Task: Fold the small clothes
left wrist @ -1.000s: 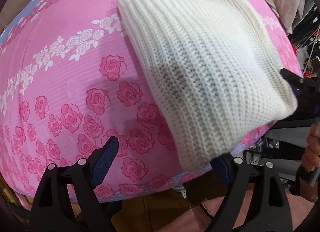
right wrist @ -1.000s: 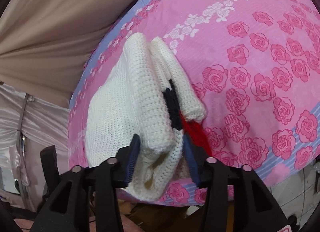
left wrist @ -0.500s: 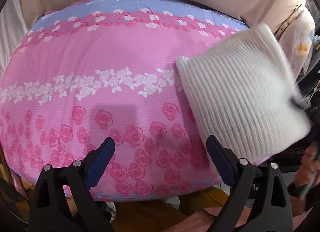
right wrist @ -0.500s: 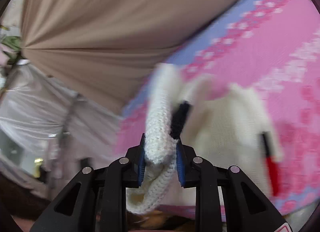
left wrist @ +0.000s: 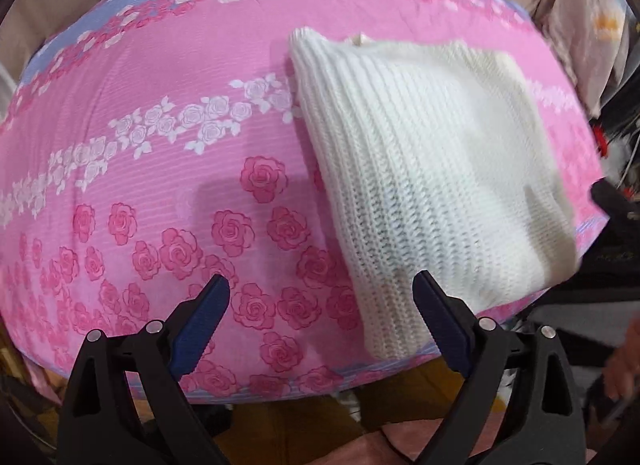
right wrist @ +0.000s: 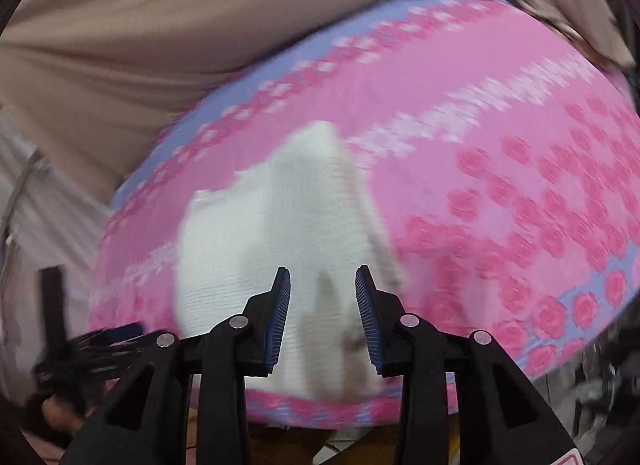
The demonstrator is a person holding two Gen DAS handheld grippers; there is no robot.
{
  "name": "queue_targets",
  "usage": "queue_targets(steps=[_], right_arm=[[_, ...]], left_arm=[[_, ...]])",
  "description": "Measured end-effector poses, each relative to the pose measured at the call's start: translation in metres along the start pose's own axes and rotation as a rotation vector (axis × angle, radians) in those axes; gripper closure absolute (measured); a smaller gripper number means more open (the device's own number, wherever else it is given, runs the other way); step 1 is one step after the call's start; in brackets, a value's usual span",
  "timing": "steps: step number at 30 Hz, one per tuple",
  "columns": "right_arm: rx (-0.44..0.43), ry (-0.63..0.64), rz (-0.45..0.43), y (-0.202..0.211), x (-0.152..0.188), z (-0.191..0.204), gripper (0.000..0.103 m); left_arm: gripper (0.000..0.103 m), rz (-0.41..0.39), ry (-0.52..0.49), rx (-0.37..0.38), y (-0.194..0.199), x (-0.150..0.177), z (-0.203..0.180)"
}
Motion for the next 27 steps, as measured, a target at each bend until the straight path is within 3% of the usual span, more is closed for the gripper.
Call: queue_targets(steps=[2, 4, 7, 9, 13, 15, 18, 20, 21, 24, 25, 27], right_arm=[[-0.076, 0.055, 0.043, -0.018, 0.007, 0.036, 0.069], [-0.101, 0.134, 0.126, -0.054, 0.024, 0.062, 0.07], [0.027, 0.241, 0.281, -0.126, 0.056, 0.055, 0.076], [0.039, 0.273, 0.267, -0.127, 0.054, 0.063, 0.078], [0.012, 0.225, 0.187, -0.085, 0.033, 0.06, 0.079], [0.096, 0.183, 0.166, -0.074, 0.024, 0.036, 0.078], [0.124, 0.092, 0.071, -0.05, -0.009, 0.005, 0.074], [0.147, 0.042, 0.025, -0.042, -0.034, -0.018, 0.056], [0.156, 0.022, 0.001, -0.042, -0.046, -0.03, 0.054], [0.165, 0.008, 0.03, -0.069, -0.076, -0.044, 0.053], [0.149, 0.012, 0.052, -0.082, -0.083, -0.045, 0.055], [0.107, 0.023, 0.09, -0.103, -0.094, -0.036, 0.09]], left_arm=[[0.013, 0.006, -0.002, -0.036, -0.003, 0.0, 0.003], [0.013, 0.0, 0.037, -0.023, -0.002, -0.001, 0.014], [0.013, -0.016, 0.088, -0.021, 0.004, -0.005, 0.034], [0.013, -0.018, 0.097, -0.02, 0.007, -0.008, 0.039], [0.013, -0.055, 0.082, 0.017, 0.015, -0.018, 0.027], [0.013, -0.042, 0.048, 0.021, 0.01, -0.022, 0.012], [0.013, -0.047, -0.02, 0.005, 0.002, -0.027, -0.009], [0.013, -0.048, -0.04, -0.016, -0.006, -0.03, -0.017], [0.013, -0.039, -0.041, -0.026, -0.012, -0.031, -0.019], [0.011, -0.02, -0.035, -0.038, -0.024, -0.032, -0.02], [0.011, -0.016, -0.029, -0.035, -0.027, -0.032, -0.02], [0.01, -0.01, -0.013, -0.033, -0.031, -0.033, -0.02]])
Point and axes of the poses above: each gripper's, at about its wrist camera, not at the fingertips, and y roughly against the way its jaws point, z to its left, x to its underside, the point moved 7 cm from there along -y, roughly the way its jaws point, and after that the axes turned 3 degrees about y, right-handed, at the moved point
